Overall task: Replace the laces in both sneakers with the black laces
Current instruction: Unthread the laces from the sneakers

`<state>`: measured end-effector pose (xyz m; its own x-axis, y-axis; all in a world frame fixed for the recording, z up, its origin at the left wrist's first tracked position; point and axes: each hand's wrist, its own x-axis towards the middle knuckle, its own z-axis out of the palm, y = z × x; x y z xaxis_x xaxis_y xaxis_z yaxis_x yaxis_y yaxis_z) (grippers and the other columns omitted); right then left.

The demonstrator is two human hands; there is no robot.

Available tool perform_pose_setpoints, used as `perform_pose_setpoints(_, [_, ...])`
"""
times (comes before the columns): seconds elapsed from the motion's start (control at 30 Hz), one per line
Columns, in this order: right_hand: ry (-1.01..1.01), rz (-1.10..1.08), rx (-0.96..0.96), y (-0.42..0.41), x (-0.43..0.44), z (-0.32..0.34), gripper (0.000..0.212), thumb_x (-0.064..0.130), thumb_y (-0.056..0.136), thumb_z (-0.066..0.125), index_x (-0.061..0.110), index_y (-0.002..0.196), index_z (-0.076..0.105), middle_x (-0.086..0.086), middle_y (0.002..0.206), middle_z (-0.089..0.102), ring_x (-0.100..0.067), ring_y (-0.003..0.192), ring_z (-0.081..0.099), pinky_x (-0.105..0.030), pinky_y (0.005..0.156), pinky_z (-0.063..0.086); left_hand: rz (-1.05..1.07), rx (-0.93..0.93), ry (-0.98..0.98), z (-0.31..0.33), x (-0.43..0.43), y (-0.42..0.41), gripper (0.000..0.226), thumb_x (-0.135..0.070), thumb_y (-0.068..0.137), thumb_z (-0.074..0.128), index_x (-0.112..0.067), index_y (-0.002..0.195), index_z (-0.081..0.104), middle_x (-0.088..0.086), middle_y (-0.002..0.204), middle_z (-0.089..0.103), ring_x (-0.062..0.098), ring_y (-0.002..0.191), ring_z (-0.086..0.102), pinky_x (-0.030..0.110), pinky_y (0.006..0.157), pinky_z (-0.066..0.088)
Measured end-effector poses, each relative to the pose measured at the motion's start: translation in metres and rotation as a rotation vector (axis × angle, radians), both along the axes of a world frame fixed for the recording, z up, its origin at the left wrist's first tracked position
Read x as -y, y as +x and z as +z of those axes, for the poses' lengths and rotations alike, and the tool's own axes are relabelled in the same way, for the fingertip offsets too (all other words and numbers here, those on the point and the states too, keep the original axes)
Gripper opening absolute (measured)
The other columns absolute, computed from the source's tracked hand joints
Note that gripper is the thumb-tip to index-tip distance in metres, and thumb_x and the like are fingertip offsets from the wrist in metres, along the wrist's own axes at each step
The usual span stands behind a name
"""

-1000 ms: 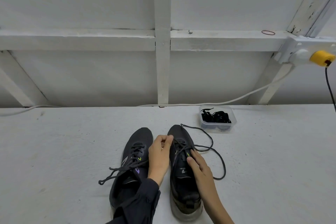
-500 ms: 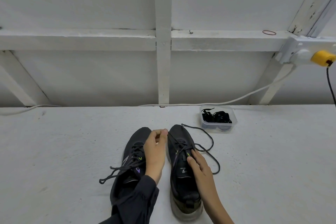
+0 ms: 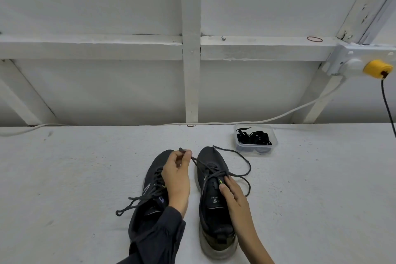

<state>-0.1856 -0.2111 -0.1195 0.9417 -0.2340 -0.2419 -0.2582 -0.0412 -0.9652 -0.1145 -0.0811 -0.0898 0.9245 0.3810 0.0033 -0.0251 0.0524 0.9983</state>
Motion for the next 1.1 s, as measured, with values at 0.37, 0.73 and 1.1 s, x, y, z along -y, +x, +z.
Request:
perform_pose_setpoints(0.37, [-0.003, -0.015, -0.013, 0.0, -0.001, -0.001, 0.046, 0.03, 0.096, 0.058, 0.022, 0.141, 0.05, 0.008, 0.148, 0.045, -0.007, 0.137, 0.038, -0.029, 0.116, 0.028, -0.179, -0.156, 0.113, -0.034, 0.014, -0.019, 0.015, -0.009, 0.087, 0.07, -0.016, 0.074, 0.066, -0.002, 0.074, 0.07, 0.009, 0.071, 0.061, 0.015, 0.067, 0.047])
perform_pose_setpoints(0.73, [-0.014, -0.02, -0.014, 0.0, -0.002, 0.0, 0.048, 0.033, 0.096, 0.057, 0.023, 0.142, 0.048, 0.009, 0.148, 0.043, -0.008, 0.137, 0.038, -0.03, 0.116, 0.028, -0.058, -0.04, -0.064, -0.012, 0.01, -0.018, 0.009, -0.021, 0.085, 0.072, -0.019, 0.09, 0.065, -0.011, 0.08, 0.068, 0.001, 0.076, 0.06, 0.014, 0.073, 0.048])
perform_pose_setpoints(1.1, [-0.013, -0.014, -0.01, -0.001, -0.001, 0.001, 0.048, 0.031, 0.096, 0.057, 0.022, 0.143, 0.048, 0.012, 0.146, 0.045, -0.003, 0.134, 0.038, -0.024, 0.113, 0.028, 0.017, 0.072, 0.013, 0.001, 0.014, -0.02, 0.013, -0.008, 0.089, 0.066, -0.019, 0.082, 0.065, -0.01, 0.081, 0.069, -0.004, 0.076, 0.063, 0.008, 0.071, 0.045])
